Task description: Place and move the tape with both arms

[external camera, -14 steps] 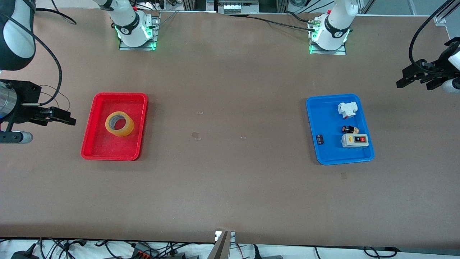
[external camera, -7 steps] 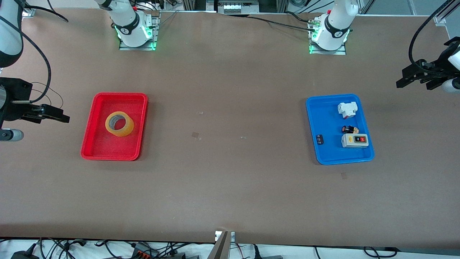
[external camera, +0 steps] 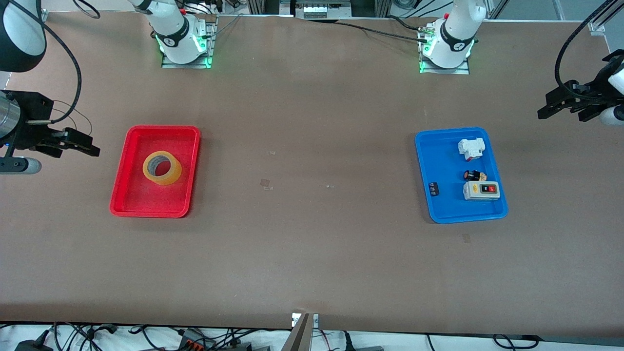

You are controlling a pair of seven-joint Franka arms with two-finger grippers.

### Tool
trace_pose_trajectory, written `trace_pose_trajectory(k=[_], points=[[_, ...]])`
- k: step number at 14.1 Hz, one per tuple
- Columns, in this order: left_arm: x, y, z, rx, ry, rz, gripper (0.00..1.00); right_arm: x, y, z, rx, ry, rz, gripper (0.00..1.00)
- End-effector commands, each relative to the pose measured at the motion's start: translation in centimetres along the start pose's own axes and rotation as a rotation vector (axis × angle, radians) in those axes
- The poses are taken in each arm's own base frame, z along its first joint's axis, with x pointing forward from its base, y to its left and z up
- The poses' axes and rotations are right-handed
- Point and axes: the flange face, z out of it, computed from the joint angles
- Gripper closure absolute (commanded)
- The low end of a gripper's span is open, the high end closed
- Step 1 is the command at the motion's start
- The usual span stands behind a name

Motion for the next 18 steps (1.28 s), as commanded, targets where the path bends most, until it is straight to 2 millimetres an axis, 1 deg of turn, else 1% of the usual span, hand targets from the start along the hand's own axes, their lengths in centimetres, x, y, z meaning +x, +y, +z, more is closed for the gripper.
trace_pose_trajectory(k=[1,4,8,9,12,14,16,17,18], points=[[-0.6,0.1,-0.8,0.013,0.002,-0.004,0.00,-1.5,0.2,0.8,-0.010,0.001,-0.011,0.00],[-0.6,0.0,-0.8,0.013,0.002,-0.005,0.00,-2.1,0.1,-0.5,-0.012,0.013,-0.013,0.00],[-0.7,0.0,-0.9,0.013,-0.001,-0.006,0.00,-2.2,0.3,-1.0,-0.004,0.012,0.001,0.00],[-0.7,0.0,-0.9,0.013,-0.001,-0.006,0.00,-2.5,0.3,-0.9,-0.004,-0.011,0.000,0.00],[-0.7,0.1,-0.9,0.013,-0.001,-0.004,0.00,-3.4,0.1,-1.5,-0.004,-0.025,-0.003,0.00],[-0.7,0.2,-0.9,0.013,-0.001,-0.002,0.00,-3.5,0.2,-1.2,-0.002,-0.033,0.008,0.00],[-0.7,0.2,-0.8,0.013,-0.004,-0.002,0.00,-4.0,0.2,-1.2,0.001,-0.033,0.006,0.00],[-0.7,0.2,-0.8,0.013,-0.002,-0.002,0.00,-4.2,0.2,-1.5,0.002,-0.025,0.003,0.00],[-0.7,0.2,-0.8,0.013,-0.002,-0.002,0.00,-4.4,0.2,-1.3,0.002,-0.025,0.003,0.00]])
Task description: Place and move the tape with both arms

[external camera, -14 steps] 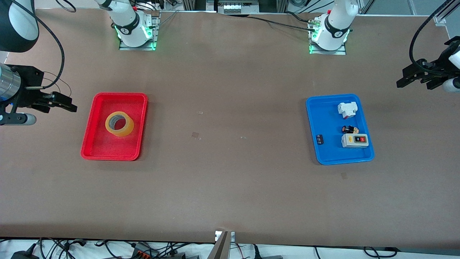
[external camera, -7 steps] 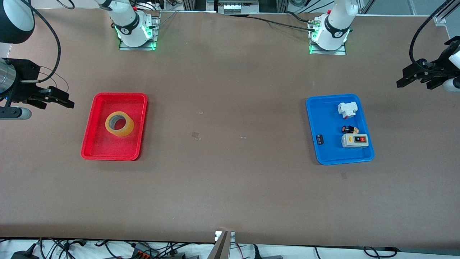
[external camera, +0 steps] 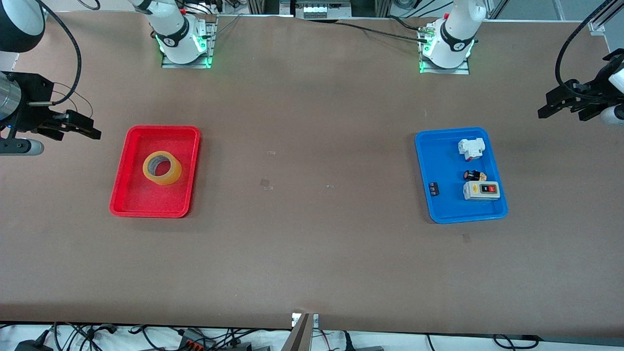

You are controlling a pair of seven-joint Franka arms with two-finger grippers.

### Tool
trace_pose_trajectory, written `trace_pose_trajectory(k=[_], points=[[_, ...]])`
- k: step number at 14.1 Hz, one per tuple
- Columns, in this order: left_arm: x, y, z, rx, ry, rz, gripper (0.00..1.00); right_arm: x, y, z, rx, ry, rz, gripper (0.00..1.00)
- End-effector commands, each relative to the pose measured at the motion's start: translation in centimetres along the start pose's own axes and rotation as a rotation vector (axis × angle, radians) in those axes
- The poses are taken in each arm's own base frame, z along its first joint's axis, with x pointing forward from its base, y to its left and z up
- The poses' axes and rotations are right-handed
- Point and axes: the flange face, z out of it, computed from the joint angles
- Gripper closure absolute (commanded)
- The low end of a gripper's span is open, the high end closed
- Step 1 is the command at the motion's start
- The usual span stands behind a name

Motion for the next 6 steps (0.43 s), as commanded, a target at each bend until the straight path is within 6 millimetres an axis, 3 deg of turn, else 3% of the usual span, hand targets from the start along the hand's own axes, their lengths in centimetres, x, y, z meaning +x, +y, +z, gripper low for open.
trace_pose_trajectory(k=[1,6], points=[[-0.57,0.16,-0.71,0.013,-0.001,-0.001,0.00,-1.68,0.08,-0.60,0.001,0.013,-0.003,0.00],[-0.57,0.16,-0.71,0.013,-0.001,-0.001,0.00,-1.83,0.12,-0.84,-0.002,0.016,-0.007,0.00]])
